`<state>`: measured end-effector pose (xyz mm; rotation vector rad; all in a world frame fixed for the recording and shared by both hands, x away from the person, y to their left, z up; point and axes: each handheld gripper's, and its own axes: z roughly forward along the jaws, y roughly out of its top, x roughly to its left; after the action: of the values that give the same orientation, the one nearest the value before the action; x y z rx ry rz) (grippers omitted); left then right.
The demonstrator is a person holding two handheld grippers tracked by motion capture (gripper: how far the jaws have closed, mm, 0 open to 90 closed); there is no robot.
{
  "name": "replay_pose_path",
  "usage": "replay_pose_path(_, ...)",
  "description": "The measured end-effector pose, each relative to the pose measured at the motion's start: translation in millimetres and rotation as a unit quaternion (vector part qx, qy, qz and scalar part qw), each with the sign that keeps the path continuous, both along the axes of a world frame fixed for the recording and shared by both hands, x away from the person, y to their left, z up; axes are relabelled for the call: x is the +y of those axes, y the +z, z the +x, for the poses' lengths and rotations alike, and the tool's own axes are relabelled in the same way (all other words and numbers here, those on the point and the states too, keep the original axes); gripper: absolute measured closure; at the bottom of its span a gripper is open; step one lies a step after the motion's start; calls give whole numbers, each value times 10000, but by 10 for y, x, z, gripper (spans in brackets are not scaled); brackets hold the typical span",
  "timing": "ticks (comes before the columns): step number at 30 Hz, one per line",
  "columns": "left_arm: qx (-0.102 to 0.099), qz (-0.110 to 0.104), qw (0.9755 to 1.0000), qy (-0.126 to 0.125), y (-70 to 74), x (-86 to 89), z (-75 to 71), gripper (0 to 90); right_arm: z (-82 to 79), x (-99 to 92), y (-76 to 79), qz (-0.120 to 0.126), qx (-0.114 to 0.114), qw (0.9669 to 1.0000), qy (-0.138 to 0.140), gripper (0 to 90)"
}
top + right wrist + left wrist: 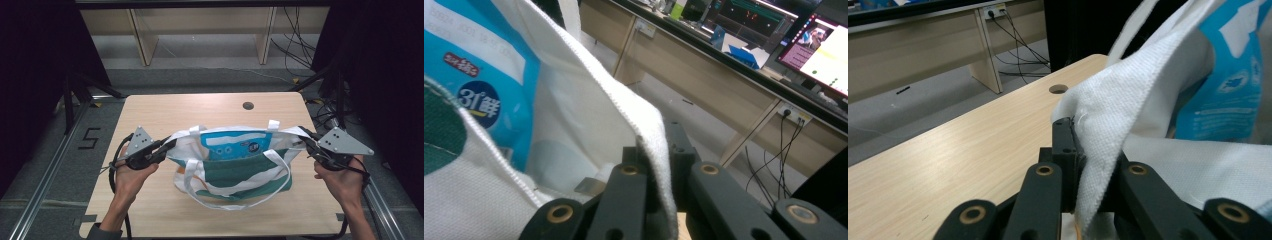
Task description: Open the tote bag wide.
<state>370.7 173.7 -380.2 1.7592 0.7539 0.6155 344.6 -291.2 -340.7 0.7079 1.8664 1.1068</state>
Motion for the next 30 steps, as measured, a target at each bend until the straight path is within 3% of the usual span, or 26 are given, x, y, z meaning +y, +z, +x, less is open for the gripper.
replay_pose_path(2,56,-269,9996,19,-15,11,64,839,76,-10,-48,300,-5,9996,6,884)
replay_pose_path(4,69,-445,9990,42,6,7,101,839,122,-9,-73,351,87,9993,-26,884)
replay_pose_path(7,-106,-543,9984,98,114,3,122,846,97,7,-6,353,55,9994,-37,883)
replay_pose_path(10,-242,-544,9982,63,201,-8,138,846,143,-22,0,658,168,9977,-11,883)
replay_pose_path(12,-190,-562,9982,67,195,-30,140,846,177,-38,-25,854,255,9960,-7,882)
replay_pose_path(14,-98,-577,9982,103,152,-37,167,847,194,-55,-33,898,324,9954,31,882)
replay_pose_path(17,-3,-519,9986,121,80,-33,228,847,192,-47,-30,897,340,9954,-6,880)
replay_pose_path(20,284,-735,9968,90,-24,-37,280,845,216,-37,-42,896,453,9949,-49,879)
replay_pose_path(23,408,-505,9979,83,-90,-83,302,844,247,-4,-47,884,480,9949,-107,879)
replay_pose_path(25,508,-484,9975,48,-154,-103,312,840,276,0,-68,714,538,9959,-163,879)
replay_pose_path(26,568,-478,9972,25,-196,-123,321,840,273,6,-82,745,554,9955,-206,879)
replay_pose_path(28,598,-332,9977,-1,-254,-168,332,842,288,-12,-112,591,621,9960,-244,880)
replay_pose_path(30,682,-284,9972,-87,-322,-231,330,843,306,-22,-193,446,853,9948,-331,880)
